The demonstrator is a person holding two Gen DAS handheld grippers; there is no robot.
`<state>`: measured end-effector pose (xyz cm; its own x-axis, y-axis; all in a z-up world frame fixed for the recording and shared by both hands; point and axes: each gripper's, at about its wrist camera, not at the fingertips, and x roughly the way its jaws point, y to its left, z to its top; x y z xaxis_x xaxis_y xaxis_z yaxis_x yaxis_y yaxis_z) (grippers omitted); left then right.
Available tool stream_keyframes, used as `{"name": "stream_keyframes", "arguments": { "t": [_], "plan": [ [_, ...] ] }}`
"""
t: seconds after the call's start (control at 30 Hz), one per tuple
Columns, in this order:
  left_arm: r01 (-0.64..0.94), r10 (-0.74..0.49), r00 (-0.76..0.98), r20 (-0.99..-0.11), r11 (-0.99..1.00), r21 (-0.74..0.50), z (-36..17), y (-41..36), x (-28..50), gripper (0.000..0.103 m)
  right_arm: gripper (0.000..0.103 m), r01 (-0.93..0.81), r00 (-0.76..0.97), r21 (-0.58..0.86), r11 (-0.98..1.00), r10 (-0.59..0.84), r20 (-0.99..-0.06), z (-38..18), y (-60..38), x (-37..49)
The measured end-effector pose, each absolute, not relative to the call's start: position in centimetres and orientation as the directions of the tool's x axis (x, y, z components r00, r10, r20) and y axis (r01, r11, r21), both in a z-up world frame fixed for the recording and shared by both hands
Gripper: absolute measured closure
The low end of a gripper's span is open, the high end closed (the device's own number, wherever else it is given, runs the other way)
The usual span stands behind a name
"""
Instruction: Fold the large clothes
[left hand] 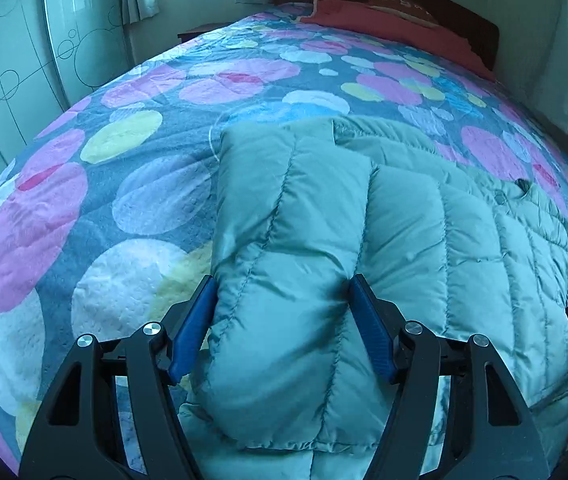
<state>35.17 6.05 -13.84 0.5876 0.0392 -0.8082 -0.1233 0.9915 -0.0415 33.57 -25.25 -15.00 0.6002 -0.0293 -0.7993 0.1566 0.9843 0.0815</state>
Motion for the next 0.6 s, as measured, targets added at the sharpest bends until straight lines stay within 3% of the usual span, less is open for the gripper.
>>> {"name": "stream_keyframes", "arguments": {
  "t": [0.1, 0.6],
  "plan": [
    [-0.125, 0.048, 0.594, -0.803, 0.992, -0.033, -14.8, 6.0, 35.5, 0.027, 0.052, 0.147, 0.616, 0.085, 0.985, -0.024, -0.788, -15.8, -25.3, 33.7],
    [-0.128, 0.028, 0.588, -0.808, 0.990, -0.059, -11.9, 7.0, 30.5, 0.027, 0.052, 0.204, 0.653, 0.154, 0.967, -0.017, -0.757, -13.1, -27.3, 27.7]
  ]
}}
